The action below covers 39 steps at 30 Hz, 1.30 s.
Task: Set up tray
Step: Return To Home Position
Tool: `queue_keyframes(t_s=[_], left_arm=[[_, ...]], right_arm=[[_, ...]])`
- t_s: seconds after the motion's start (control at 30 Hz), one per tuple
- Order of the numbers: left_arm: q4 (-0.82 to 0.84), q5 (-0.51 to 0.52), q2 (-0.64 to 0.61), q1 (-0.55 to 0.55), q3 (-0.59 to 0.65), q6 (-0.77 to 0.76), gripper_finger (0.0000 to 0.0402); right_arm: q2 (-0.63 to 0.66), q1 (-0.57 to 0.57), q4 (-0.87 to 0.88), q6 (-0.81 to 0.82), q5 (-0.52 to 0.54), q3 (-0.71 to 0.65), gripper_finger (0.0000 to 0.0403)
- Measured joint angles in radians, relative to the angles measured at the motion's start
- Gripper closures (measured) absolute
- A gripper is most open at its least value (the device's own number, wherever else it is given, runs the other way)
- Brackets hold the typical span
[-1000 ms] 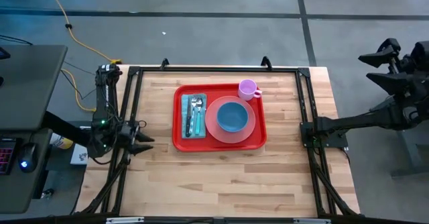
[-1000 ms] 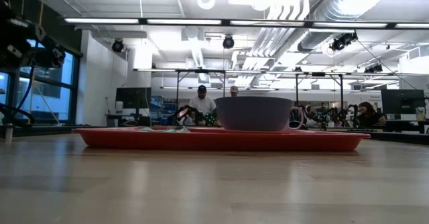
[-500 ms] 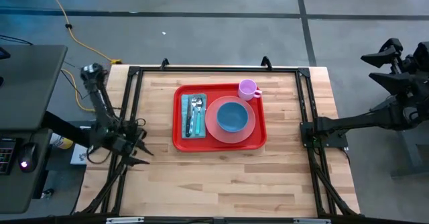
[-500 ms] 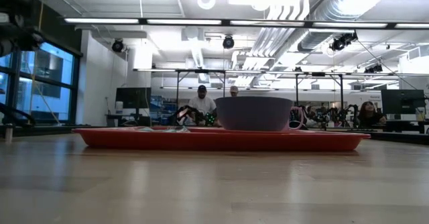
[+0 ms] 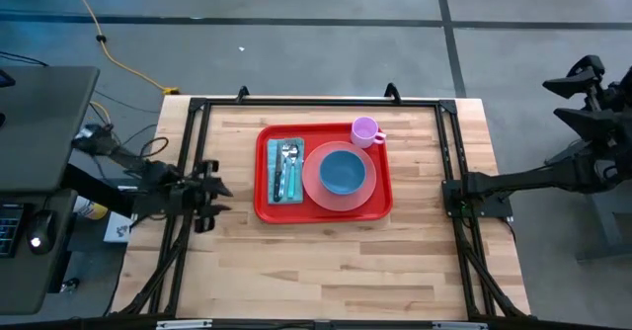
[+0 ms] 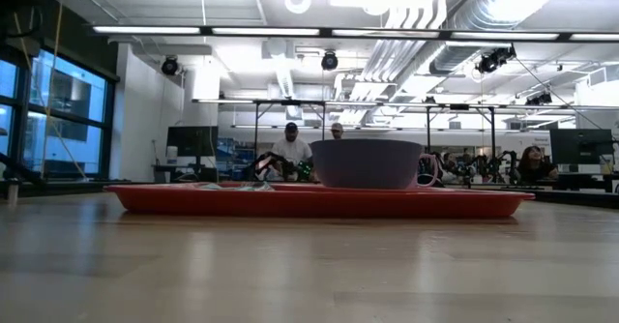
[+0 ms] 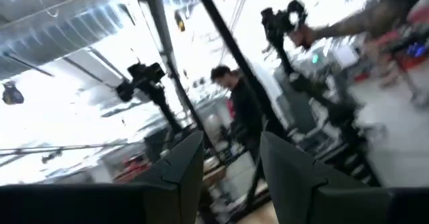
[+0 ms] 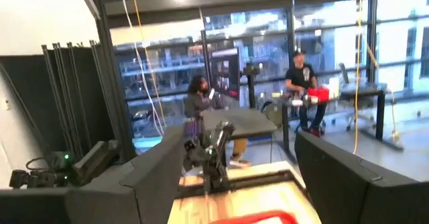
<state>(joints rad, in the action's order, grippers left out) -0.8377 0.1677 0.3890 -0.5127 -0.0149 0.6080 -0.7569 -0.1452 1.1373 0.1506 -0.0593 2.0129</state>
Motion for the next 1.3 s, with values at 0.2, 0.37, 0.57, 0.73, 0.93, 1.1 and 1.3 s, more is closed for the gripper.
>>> queue_keyframes(t_s=[0.2, 0.37, 0.57, 0.73, 0.93, 1.1, 1.3], left_arm=[[0.124, -0.209, -0.122, 0.247, 0.001, -0.087, 0.0224], [0.25, -0.278, -0.22, 0.382, 0.002, -0.141, 0.0224], [0.344, -0.352, -0.327, 0.493, 0.004, -0.171, 0.0224], [0.401, -0.364, -0.383, 0.546, 0.004, -0.201, 0.0224], [0.445, -0.363, -0.383, 0.572, 0.001, -0.224, 0.0224], [0.453, -0.361, -0.382, 0.572, 0.001, -0.225, 0.0224], [0.462, -0.361, -0.382, 0.572, 0.001, -0.229, 0.0224]], right_arm=[[0.046, -0.002, -0.013, -0.053, -0.001, 0.001, 0.0137], [0.068, -0.025, 0.052, -0.104, -0.021, -0.002, 0.0137], [0.25, -0.078, -0.059, -0.119, -0.039, -0.209, 0.0137], [0.505, -0.137, -0.331, -0.087, -0.05, -0.561, 0.0137], [0.693, -0.141, -0.554, -0.095, -0.081, -0.879, 0.0137], [0.748, -0.142, -0.725, -0.103, -0.082, -1.125, 0.0137], [0.739, -0.127, -1.143, -0.059, -0.082, -1.465, 0.0137]])
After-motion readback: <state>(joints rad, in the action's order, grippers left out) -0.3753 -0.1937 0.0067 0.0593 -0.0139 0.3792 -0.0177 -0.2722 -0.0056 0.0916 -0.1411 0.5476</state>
